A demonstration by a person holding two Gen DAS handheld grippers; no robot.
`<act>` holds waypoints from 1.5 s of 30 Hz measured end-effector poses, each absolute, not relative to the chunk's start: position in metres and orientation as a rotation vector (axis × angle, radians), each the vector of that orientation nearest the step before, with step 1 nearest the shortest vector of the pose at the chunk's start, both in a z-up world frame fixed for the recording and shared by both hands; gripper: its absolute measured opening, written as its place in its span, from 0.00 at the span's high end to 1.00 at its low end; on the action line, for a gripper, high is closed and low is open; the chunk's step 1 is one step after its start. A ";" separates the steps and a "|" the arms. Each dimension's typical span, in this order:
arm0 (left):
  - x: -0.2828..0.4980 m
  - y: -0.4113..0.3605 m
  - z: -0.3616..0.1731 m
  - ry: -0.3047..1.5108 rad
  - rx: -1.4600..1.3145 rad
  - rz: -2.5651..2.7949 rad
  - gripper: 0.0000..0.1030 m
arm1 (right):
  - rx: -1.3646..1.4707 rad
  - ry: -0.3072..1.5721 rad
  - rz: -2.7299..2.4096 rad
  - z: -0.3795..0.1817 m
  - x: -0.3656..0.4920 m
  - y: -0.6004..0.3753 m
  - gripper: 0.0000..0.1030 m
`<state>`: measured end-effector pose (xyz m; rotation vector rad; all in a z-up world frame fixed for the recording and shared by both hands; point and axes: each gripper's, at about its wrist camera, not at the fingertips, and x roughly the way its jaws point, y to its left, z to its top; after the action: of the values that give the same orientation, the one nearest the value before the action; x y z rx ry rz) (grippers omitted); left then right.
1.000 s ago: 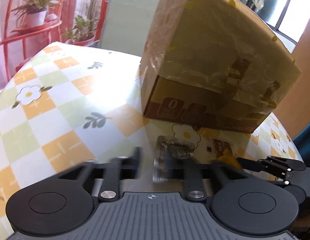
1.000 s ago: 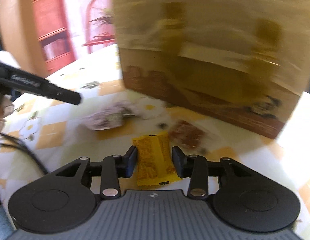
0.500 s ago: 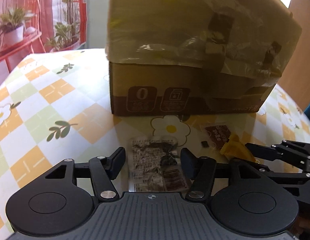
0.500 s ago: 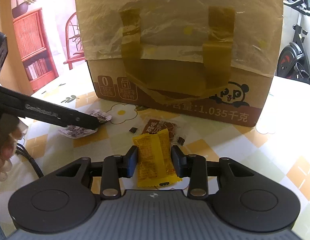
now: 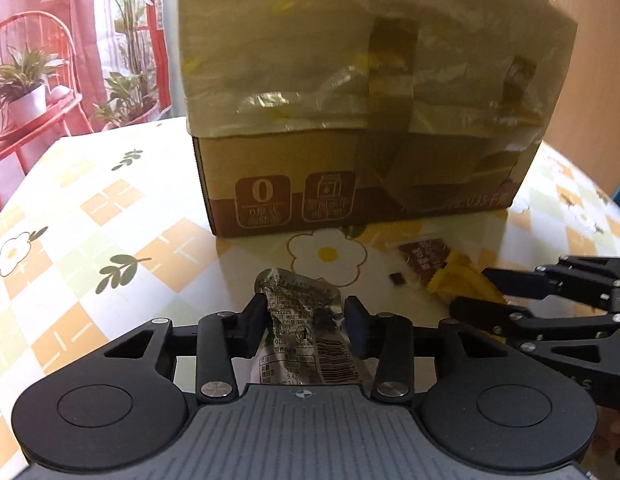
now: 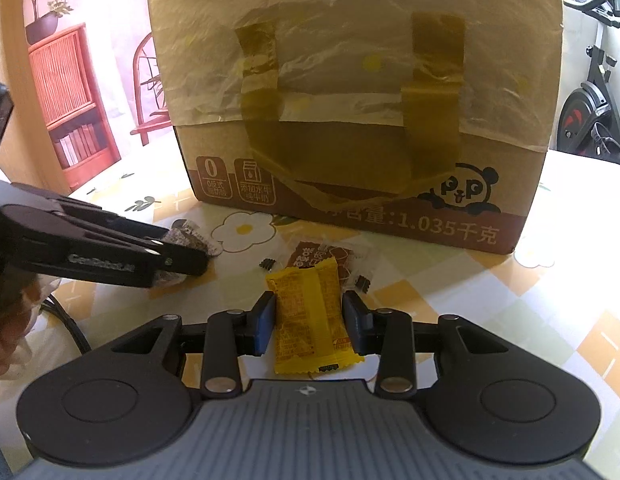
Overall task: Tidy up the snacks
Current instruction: 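Lift the silver bag and yellow wafer pack and carry them over the box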
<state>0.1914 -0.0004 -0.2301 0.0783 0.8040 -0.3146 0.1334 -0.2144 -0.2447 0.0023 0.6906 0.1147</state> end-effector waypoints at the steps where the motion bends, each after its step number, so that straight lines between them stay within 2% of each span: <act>1: 0.190 0.002 -0.228 0.799 0.064 -0.318 0.58 | 0.004 0.690 0.115 -0.245 0.133 -0.215 0.62; 15: 0.176 0.015 -0.185 0.691 -0.012 -0.341 0.58 | 0.035 0.641 0.095 -0.229 0.125 -0.219 0.64; 30: 0.178 0.002 -0.088 0.456 -0.058 -0.422 0.58 | 0.016 0.343 0.101 -0.122 0.114 -0.222 0.64; 45: 0.239 -0.015 -0.051 0.406 -0.059 -0.458 0.58 | 0.058 0.249 0.080 -0.063 0.157 -0.249 0.64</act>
<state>0.2387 -0.0154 -0.0508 -0.0593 0.4063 -0.4578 0.1570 -0.2487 -0.0628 0.0583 0.2486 0.0799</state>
